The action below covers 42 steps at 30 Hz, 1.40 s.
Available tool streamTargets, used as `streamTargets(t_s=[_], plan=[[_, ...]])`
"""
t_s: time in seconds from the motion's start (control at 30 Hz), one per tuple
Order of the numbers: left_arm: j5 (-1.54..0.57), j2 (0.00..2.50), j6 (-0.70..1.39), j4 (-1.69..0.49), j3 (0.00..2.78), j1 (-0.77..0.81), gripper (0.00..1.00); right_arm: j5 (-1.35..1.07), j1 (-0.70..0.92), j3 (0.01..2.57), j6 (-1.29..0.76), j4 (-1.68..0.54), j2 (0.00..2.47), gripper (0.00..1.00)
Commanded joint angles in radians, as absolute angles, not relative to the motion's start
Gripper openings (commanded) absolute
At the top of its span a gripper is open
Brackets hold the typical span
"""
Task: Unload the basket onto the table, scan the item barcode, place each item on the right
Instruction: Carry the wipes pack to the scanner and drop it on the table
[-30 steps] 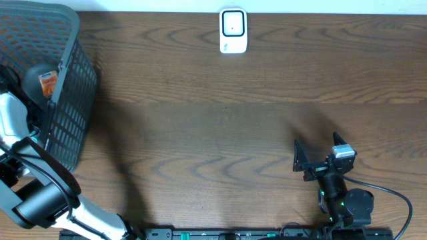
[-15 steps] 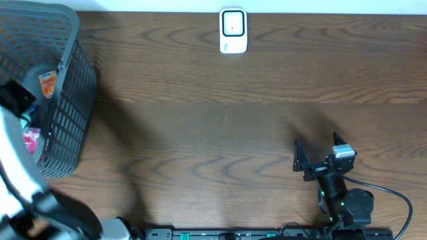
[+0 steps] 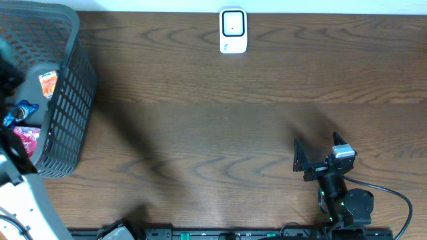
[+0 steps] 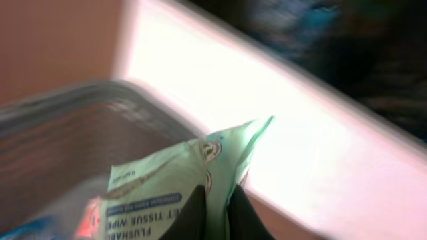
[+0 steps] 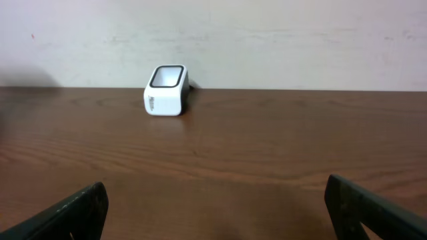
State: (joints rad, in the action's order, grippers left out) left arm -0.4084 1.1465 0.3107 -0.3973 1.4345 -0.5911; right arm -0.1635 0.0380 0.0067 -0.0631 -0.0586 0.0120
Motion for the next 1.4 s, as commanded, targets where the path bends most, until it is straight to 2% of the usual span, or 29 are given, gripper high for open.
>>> streamTargets(t_s=[0.0,0.23,0.43,0.7,0.9,1.0,1.07,1.13,1.17,1.37], plan=[[-0.637,1.131,0.379,-0.339,1.439,-0.445,0.07,-0.162,0.043,0.005,-0.055,-0.063,0.007,0.99],[-0.627,1.172,0.276,-0.328,1.438,-0.043,0.07,-0.162,0.043,0.005,-0.054,-0.063,0.007,0.99],[-0.400,1.306,0.244,-0.339,1.438,0.238,0.07,-0.162,0.043,0.005,-0.054,-0.063,0.007,0.99],[-0.175,1.599,0.244,-0.327,1.438,0.478,0.07,-0.162,0.043,0.005,-0.054,-0.063,0.007,0.99],[-0.137,1.795,0.248,-0.284,1.438,0.586,0.08,-0.162,0.043,0.006,-0.055,-0.063,0.007,0.99],[-0.137,1.850,0.257,-0.261,1.438,0.619,0.23,-0.162,0.043,0.005,-0.055,-0.063,0.007,0.99],[-0.138,1.869,0.275,-0.255,1.438,0.634,0.29,-0.162,0.043,0.006,-0.054,-0.063,0.007,0.99],[-0.138,1.869,0.274,-0.256,1.438,0.641,0.49,-0.162,0.043,0.006,-0.055,-0.063,0.007,0.99],[-0.138,1.866,0.274,-0.255,1.438,0.641,0.55,-0.162,0.043,0.005,-0.054,-0.063,0.007,0.99],[-0.138,1.795,0.271,-0.261,1.438,0.609,0.57,-0.162,0.043,0.005,-0.055,-0.063,0.007,0.99]])
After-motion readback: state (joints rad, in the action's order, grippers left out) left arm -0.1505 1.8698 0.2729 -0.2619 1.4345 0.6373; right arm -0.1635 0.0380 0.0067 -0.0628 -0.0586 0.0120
